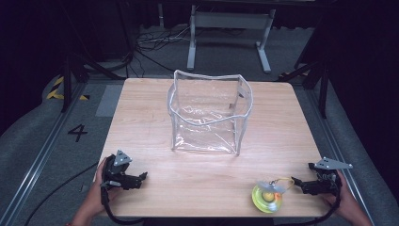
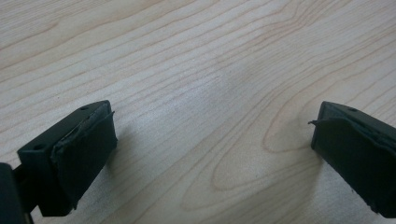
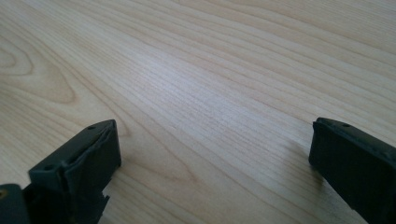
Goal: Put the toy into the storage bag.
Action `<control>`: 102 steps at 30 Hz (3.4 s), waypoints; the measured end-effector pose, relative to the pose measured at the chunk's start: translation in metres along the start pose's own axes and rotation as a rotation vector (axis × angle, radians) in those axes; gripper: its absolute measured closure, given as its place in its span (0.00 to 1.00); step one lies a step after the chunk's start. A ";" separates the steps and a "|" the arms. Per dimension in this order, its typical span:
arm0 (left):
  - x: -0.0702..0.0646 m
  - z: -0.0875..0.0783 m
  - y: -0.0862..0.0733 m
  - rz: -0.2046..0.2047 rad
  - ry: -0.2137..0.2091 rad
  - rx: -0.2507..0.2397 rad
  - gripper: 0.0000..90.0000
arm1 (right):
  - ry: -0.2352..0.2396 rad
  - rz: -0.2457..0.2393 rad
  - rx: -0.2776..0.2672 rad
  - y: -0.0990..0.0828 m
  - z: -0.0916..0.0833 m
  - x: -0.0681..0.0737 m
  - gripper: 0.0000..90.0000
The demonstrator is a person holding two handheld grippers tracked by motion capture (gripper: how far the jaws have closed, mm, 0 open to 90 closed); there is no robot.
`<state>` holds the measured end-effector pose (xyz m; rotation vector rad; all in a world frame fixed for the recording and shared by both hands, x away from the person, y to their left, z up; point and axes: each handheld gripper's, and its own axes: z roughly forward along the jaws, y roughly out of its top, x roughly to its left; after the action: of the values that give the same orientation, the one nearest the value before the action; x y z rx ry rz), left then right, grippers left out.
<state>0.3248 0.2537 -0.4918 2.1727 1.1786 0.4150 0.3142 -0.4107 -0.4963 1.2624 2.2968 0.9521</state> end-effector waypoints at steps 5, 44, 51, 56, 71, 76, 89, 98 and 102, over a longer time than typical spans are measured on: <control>0.001 0.000 0.000 0.006 -0.006 0.002 0.00 | -0.001 -0.003 0.020 0.000 -0.002 0.001 0.02; 0.002 0.000 0.000 0.023 -0.018 0.003 0.01 | 0.266 -0.397 0.221 0.064 -0.062 0.064 0.25; 0.002 0.000 0.000 0.022 -0.018 0.002 0.01 | 0.318 -0.444 0.208 0.089 -0.073 0.084 0.29; 0.002 0.000 0.000 0.023 -0.018 0.003 0.01 | 0.322 -0.464 0.206 0.103 -0.080 0.096 0.35; 0.002 0.000 0.000 0.022 -0.018 0.002 0.01 | 0.320 -0.526 0.273 0.147 -0.104 0.114 0.77; 0.002 0.000 0.000 0.022 -0.018 0.002 0.01 | 0.332 -0.595 0.301 0.154 -0.107 0.124 0.96; 0.003 0.000 0.000 0.023 -0.019 0.002 0.01 | 0.294 -0.634 0.352 0.170 -0.108 0.131 0.98; 0.002 0.000 0.000 0.023 -0.018 0.002 0.01 | 0.208 -0.589 0.325 0.190 -0.116 0.114 0.98; 0.003 0.000 0.000 0.023 -0.019 0.002 0.01 | 0.162 -0.566 0.306 0.203 -0.119 0.100 0.98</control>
<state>0.3265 0.2556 -0.4917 2.1892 1.1460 0.4025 0.3132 -0.2967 -0.2677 0.5696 2.7781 0.5314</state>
